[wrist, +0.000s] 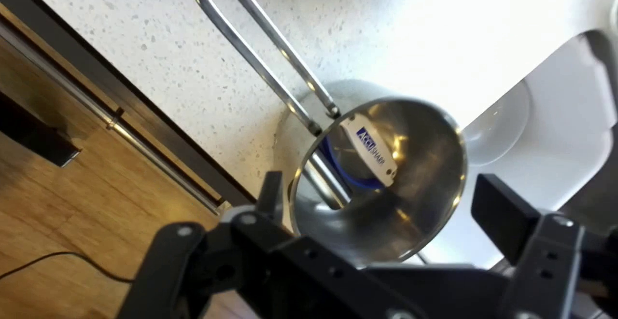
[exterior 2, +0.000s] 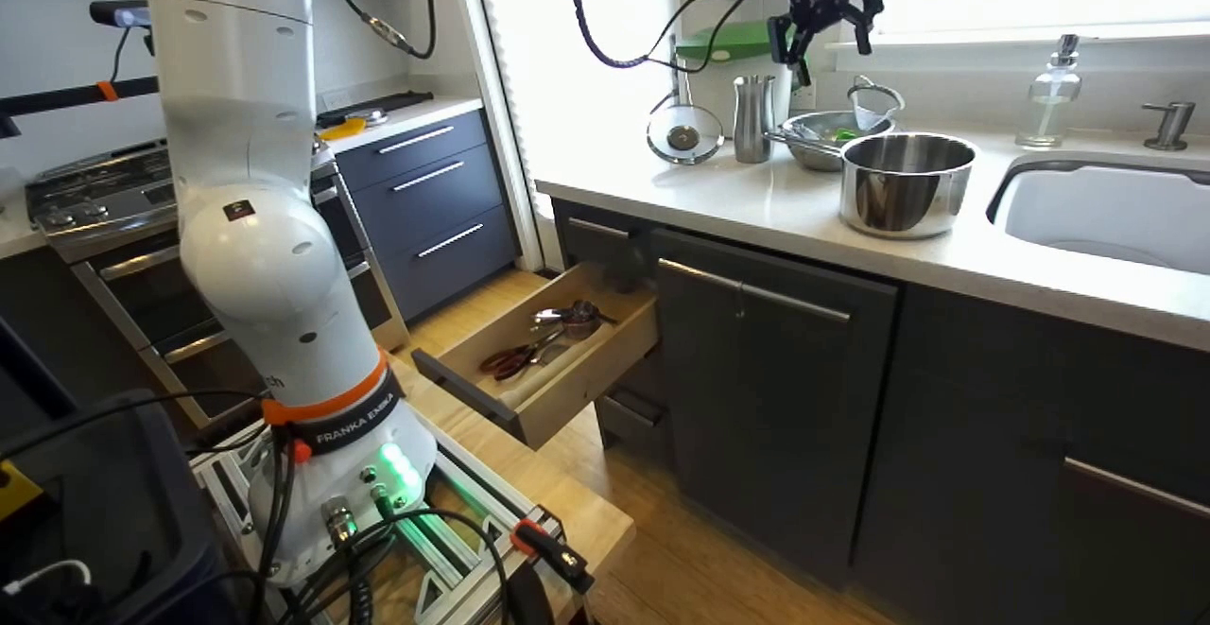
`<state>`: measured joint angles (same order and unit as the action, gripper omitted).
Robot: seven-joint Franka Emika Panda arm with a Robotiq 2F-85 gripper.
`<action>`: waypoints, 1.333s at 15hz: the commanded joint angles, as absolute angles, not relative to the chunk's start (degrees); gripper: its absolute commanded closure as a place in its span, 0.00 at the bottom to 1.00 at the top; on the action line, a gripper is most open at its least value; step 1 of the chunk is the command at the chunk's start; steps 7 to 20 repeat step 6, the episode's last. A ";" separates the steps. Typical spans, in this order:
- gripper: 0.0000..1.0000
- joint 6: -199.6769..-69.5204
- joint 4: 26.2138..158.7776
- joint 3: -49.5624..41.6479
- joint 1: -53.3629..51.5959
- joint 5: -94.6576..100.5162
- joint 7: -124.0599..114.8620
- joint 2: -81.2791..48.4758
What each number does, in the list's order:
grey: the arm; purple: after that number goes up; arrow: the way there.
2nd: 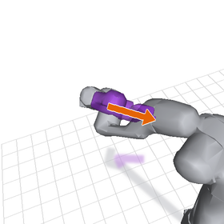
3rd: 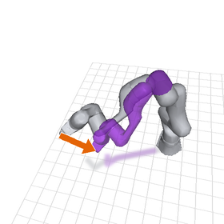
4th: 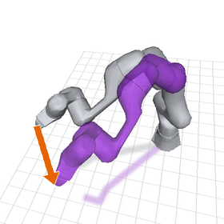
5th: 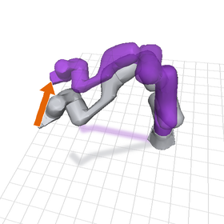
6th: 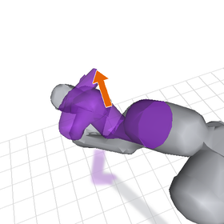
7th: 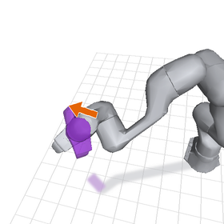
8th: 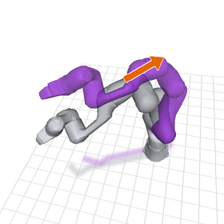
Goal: Move the pot to the right
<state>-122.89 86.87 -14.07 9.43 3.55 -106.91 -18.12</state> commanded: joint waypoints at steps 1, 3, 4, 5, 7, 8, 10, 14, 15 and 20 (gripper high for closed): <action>0.00 -130.48 98.59 -11.64 4.31 8.47 -105.59 -7.81; 0.00 -133.94 102.05 -8.92 1.91 9.91 -105.20 -4.74; 0.00 -135.40 103.68 -7.37 0.65 10.56 -104.99 -3.63; 0.00 -136.48 104.90 -5.87 -0.71 12.04 -105.18 -2.67; 0.00 -133.23 98.85 -7.01 1.47 9.81 -105.58 -6.64; 0.00 -133.23 98.85 -7.01 1.47 9.81 -105.58 -6.64; 0.00 -133.23 98.85 -7.01 1.47 9.81 -105.58 -6.64; 0.00 -133.23 98.85 -7.01 1.47 9.81 -105.58 -6.64; 0.00 -133.23 98.85 -7.01 1.47 9.81 -105.58 -6.64; 0.00 -133.23 98.85 -7.01 1.47 9.81 -105.58 -6.64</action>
